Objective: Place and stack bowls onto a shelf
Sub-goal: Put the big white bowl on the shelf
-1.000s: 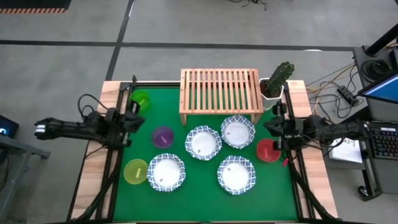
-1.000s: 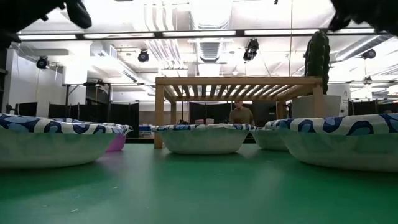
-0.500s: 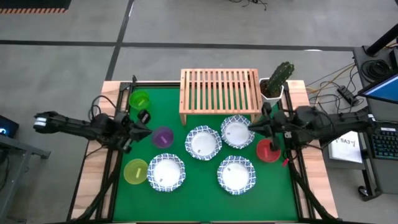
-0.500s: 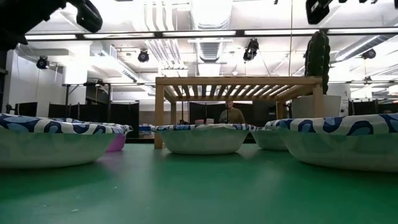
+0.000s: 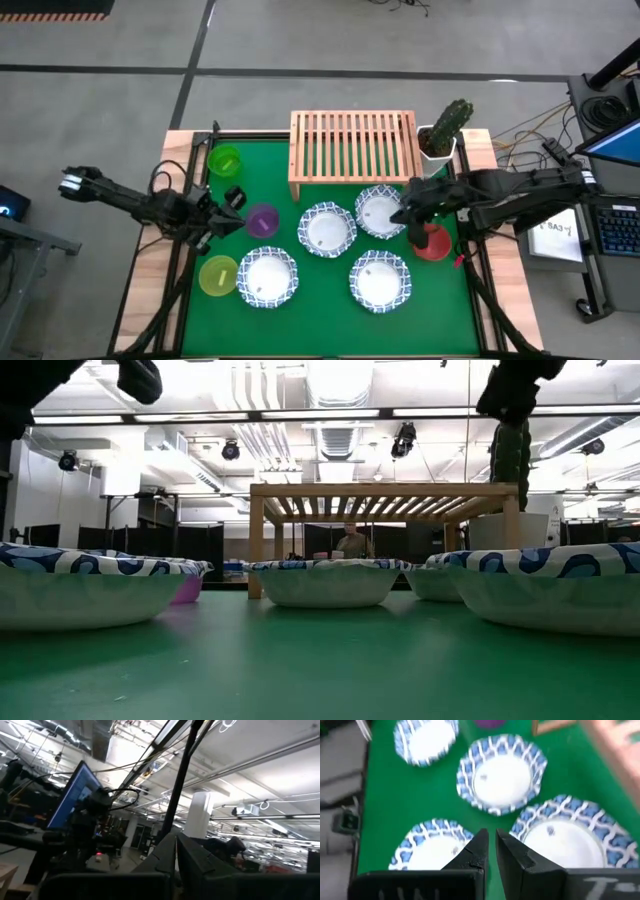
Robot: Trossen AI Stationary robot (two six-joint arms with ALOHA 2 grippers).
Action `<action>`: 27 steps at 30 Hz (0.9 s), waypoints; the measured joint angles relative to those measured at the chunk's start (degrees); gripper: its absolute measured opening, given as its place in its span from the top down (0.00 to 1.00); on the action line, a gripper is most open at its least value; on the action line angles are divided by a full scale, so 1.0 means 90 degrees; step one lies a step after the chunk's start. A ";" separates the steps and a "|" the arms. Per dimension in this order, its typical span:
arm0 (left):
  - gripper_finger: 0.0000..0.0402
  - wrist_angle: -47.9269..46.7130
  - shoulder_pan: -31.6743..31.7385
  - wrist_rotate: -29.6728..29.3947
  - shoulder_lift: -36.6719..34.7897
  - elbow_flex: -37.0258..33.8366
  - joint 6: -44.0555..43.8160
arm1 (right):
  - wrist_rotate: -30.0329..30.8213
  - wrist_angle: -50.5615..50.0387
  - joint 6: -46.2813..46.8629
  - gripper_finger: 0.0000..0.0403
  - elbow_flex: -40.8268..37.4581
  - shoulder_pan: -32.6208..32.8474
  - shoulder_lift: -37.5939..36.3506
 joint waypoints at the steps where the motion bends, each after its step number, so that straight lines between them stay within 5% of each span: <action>1: 1.00 0.0000 -0.0004 -0.0014 0.0055 0.0000 -0.0002 | -0.0014 -0.0165 0.0045 0.94 0.0101 0.0066 0.0158; 14: 1.00 0.0035 -0.0004 -0.0374 0.0401 0.0000 0.0194 | 0.0008 -0.0848 -0.1270 0.94 0.1106 0.0698 0.2144; 27: 1.00 0.0032 -0.0002 -0.0401 0.0437 0.0000 0.0356 | 0.0019 -0.0740 -0.1718 0.94 0.1464 0.0696 0.3128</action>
